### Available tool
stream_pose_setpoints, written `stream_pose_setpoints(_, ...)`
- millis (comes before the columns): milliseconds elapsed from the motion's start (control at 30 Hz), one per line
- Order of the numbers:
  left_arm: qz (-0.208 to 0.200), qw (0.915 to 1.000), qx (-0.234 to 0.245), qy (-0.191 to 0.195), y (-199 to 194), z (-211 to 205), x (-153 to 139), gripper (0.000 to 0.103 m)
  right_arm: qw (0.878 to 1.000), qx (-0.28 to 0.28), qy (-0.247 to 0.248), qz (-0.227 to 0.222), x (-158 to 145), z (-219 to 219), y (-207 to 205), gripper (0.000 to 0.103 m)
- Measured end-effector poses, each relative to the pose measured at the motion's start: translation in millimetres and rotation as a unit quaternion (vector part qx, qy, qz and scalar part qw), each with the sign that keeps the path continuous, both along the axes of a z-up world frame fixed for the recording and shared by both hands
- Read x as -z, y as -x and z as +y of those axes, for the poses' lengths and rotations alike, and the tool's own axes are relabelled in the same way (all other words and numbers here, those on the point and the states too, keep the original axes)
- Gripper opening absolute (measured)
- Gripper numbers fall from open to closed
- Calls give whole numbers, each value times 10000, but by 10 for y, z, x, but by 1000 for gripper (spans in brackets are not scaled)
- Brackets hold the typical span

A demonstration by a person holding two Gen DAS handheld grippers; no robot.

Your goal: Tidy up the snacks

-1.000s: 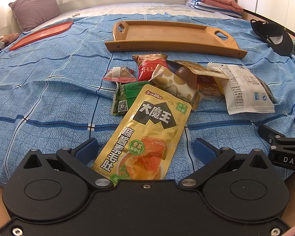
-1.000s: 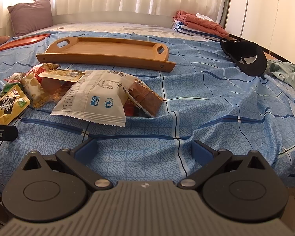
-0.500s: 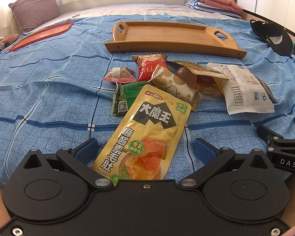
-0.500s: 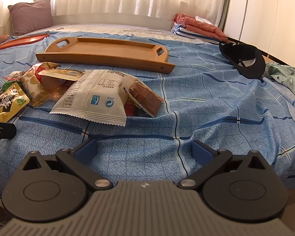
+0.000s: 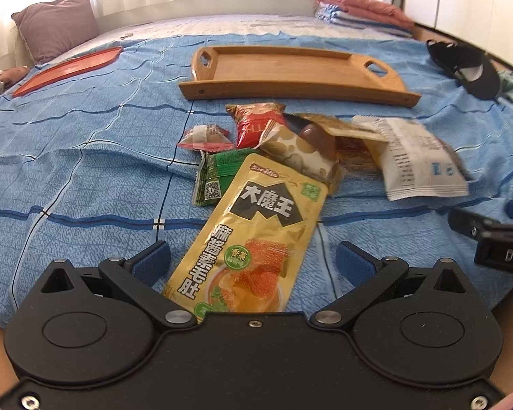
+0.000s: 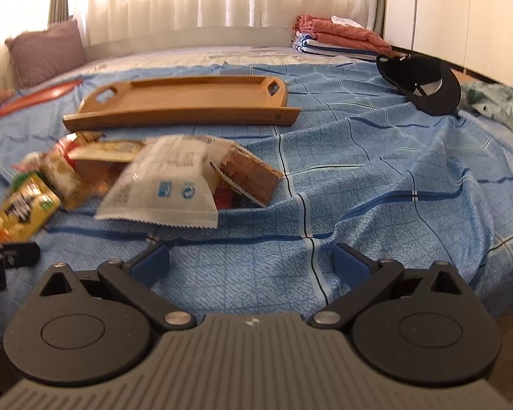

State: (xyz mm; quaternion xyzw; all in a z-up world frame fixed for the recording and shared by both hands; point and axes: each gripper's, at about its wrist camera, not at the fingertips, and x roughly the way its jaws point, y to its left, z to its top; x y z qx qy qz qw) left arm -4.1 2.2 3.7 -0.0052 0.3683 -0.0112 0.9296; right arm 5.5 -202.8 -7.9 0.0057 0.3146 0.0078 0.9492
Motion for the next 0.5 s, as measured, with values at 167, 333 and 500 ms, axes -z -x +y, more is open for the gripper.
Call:
stream_pose_setpoints(167, -204, 9996, 211, 7, 226, 2, -38, 96, 9981, -263, -242, -505, -155, 41, 106, 103)
stream_pose_setpoints(333, -358, 9977, 375, -433, 304, -83, -9, 90, 9968, -531, -237, -557, -210, 196, -46, 101)
stream_pose_setpoints(500, -402, 9965, 476, -559, 219, -139, -1, 89, 9968, -607, 50, -512, -180, 370, -236, 98)
